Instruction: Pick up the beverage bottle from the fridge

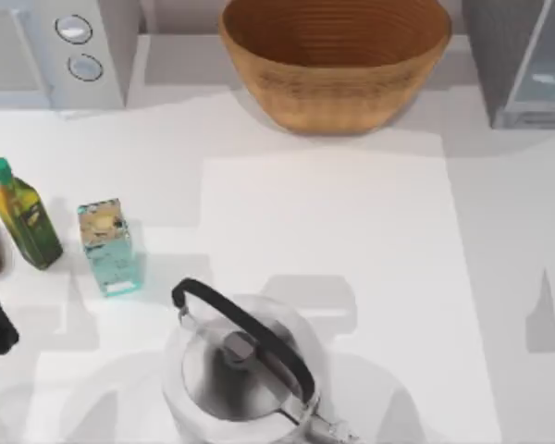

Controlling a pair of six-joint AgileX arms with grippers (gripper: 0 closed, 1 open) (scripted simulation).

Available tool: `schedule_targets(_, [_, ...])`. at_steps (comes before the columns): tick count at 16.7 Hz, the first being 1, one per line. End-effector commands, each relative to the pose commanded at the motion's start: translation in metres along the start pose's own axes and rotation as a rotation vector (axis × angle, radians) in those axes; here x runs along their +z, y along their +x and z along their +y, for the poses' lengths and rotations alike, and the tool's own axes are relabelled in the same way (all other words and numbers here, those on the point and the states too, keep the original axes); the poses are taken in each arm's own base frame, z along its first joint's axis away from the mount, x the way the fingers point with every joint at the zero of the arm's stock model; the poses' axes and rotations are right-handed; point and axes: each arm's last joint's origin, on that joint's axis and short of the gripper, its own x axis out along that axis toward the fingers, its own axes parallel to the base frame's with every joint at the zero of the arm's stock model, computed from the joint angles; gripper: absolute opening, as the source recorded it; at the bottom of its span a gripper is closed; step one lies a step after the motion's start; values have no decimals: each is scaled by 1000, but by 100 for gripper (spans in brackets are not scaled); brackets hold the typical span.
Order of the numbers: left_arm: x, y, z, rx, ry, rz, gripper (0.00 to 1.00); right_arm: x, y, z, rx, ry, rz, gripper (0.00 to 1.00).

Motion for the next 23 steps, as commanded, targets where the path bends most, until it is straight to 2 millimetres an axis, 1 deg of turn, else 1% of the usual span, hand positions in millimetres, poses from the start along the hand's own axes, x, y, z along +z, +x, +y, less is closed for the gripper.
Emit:
schedule_targets(3, [0, 0, 0, 0, 0, 0, 100, 1, 1, 0, 1, 0, -2, 100])
schedule_targets(7, [0, 0, 0, 0, 0, 0, 100, 10, 9, -4, 4, -3, -23, 100])
schedule_targets(10, [0, 0, 0, 0, 0, 0, 100, 19, 24, -12, 3, -8, -39, 100])
schedule_targets(12, [0, 0, 0, 0, 0, 0, 100, 20, 38, -20, 1, -9, -33, 100])
schedule_targets(15, [0, 0, 0, 0, 0, 0, 100, 12, 61, -36, 0, -4, -6, 100])
schedule_targets(18, [0, 0, 0, 0, 0, 0, 100, -4, 79, -55, -1, 7, 22, 100])
schedule_targets(23, [0, 0, 0, 0, 0, 0, 100, -31, 94, -83, 0, 12, 24, 100])
